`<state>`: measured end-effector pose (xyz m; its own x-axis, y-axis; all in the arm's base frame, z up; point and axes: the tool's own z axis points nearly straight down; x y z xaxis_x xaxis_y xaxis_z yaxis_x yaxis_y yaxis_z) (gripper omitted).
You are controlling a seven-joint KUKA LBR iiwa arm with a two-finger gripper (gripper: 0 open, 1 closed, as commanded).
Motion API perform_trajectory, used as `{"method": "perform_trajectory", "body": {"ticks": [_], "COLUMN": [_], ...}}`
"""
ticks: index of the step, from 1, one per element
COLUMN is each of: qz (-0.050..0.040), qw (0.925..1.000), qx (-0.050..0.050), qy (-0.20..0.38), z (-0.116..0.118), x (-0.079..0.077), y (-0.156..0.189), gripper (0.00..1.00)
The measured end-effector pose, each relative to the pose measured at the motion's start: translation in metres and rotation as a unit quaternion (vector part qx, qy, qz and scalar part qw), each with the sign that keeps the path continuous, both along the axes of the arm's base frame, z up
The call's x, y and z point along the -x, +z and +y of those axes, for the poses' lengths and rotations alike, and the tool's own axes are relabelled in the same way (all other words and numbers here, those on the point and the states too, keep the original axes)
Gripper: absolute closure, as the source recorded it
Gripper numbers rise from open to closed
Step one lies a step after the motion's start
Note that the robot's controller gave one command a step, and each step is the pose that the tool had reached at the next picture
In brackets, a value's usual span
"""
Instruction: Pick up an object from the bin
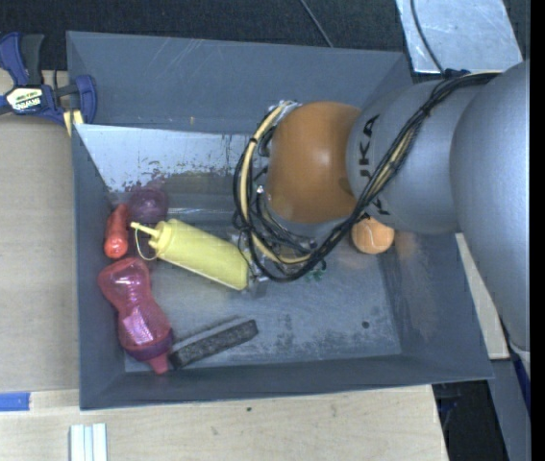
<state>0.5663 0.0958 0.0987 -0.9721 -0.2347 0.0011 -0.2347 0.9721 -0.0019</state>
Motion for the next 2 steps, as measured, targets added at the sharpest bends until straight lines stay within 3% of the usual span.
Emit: {"method": "perform_trajectory", "body": {"ticks": [2], "qz": [-0.0075], "qw": [1.0000], "qx": [-0.001], "qy": [0.000], "z": [0.001], "x": [-0.004], "y": [0.066], "gripper": [1.00]}}
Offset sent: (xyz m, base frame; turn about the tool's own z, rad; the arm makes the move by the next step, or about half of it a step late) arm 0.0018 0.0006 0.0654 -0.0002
